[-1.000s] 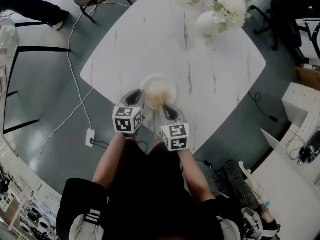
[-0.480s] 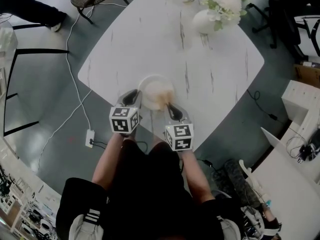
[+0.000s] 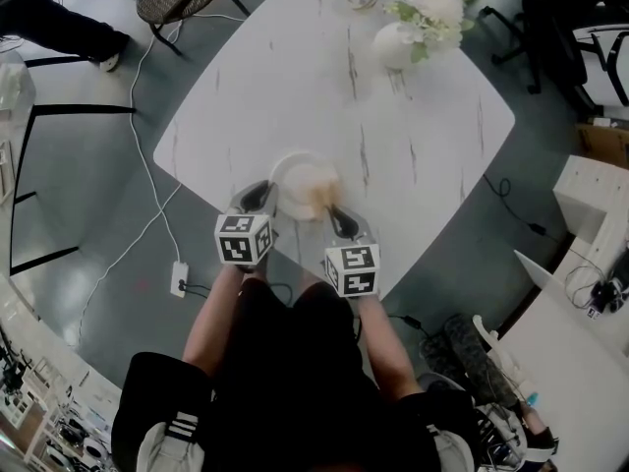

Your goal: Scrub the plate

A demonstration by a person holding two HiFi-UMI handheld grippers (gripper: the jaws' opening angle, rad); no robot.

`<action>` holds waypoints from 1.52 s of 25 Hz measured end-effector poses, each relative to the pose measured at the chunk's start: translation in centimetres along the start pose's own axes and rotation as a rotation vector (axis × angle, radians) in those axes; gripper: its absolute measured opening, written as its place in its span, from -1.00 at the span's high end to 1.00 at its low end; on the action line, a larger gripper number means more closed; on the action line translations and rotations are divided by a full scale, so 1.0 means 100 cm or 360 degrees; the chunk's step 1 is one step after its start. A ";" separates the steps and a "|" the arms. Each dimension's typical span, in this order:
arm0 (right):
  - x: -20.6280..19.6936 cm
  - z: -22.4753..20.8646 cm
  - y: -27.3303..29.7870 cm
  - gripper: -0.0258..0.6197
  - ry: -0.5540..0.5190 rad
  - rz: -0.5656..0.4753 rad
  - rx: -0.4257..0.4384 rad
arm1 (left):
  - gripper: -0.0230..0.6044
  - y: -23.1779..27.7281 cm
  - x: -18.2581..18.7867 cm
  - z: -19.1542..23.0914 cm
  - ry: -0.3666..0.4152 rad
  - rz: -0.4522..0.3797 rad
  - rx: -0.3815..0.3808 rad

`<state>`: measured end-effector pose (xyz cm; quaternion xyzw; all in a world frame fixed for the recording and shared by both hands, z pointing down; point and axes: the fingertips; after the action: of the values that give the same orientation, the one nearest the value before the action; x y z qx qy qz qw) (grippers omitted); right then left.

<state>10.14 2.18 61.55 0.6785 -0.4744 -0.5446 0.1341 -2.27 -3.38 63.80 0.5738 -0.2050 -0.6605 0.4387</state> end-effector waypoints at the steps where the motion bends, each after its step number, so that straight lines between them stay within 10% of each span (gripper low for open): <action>1: 0.000 0.000 0.000 0.83 0.0001 -0.0002 0.0000 | 0.74 0.000 0.000 0.000 -0.0001 0.0000 -0.0001; 12: 0.009 0.003 -0.003 0.83 0.0012 -0.0061 0.0003 | 0.71 0.001 0.001 -0.002 -0.0018 -0.0006 -0.0030; 16: 0.013 0.004 -0.005 0.83 0.0006 -0.0066 -0.0002 | 0.28 0.001 0.003 -0.009 -0.0070 0.0004 -0.0093; 24: 0.023 0.007 -0.012 0.83 -0.0004 -0.0110 -0.0020 | 0.24 -0.003 0.009 -0.012 -0.0046 -0.0006 -0.0110; 38: 0.059 0.015 -0.047 0.83 -0.0037 -0.0317 -0.0122 | 0.87 -0.057 0.050 -0.017 0.0227 -0.0201 -0.0070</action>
<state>10.97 0.46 54.11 0.7103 -0.3850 -0.5808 0.0997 -2.45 -4.09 56.08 0.6214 -0.1221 -0.6486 0.4222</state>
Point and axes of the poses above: the fingertips, and each gripper's own axes: y forward along the fingers, z to its left, x out of its top, and after that the axes turned 7 degrees about x, right-handed
